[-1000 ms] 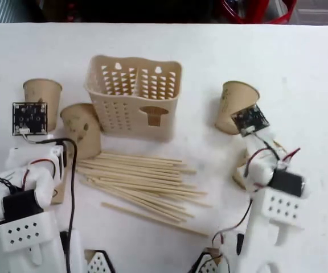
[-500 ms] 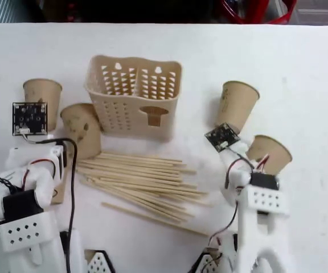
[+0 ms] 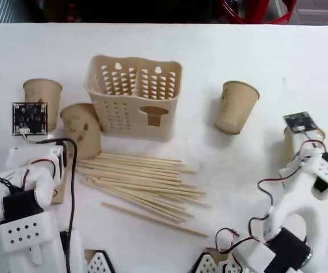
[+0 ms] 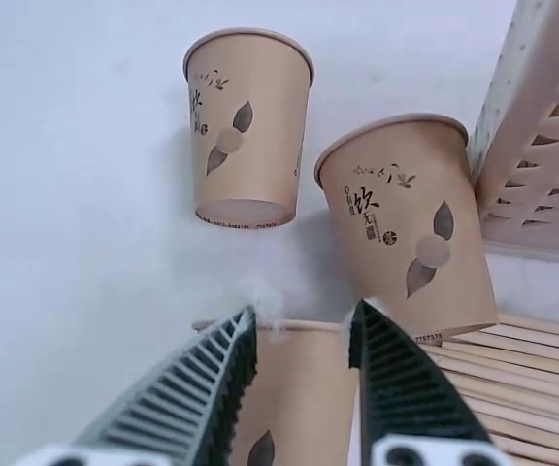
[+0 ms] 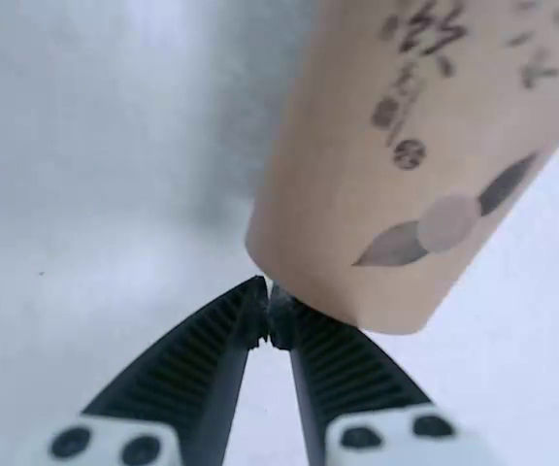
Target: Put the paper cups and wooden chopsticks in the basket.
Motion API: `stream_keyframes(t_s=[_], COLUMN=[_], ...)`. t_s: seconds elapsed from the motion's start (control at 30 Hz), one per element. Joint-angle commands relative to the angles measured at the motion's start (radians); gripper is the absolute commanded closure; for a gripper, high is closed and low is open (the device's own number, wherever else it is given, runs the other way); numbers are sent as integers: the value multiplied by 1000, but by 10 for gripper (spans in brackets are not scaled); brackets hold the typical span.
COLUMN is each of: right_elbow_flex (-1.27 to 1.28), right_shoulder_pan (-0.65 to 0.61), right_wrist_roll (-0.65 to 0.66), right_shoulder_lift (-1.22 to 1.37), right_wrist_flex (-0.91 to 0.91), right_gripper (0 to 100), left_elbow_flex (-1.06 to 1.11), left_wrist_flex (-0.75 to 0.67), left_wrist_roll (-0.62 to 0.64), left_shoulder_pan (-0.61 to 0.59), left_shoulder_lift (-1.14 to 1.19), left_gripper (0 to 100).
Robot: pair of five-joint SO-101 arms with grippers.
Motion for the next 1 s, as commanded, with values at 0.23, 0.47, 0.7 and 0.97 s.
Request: stream_keyframes(t_s=[0.23,0.47,0.7,0.97], right_elbow_flex=[-81,-270,-677,-1180], right_shoulder_pan=[10,-107,-185,-183], right_wrist_roll=[14,-87,-715,-1077], right_shoulder_lift=[-193,-315,64,581], right_wrist_flex=[196,349,516,736], right_gripper=[980,926,868,697], left_elbow_flex=[-3,-3,-3,-2], left_wrist_flex=[-23,-23,-23,-23], left_wrist_roll=[0,0,0,0], left_shoulder_pan=[-2,-4,-5,-2], left_shoulder_lift=[-13,-13,-13,-13], left_gripper=[828,828,828,828])
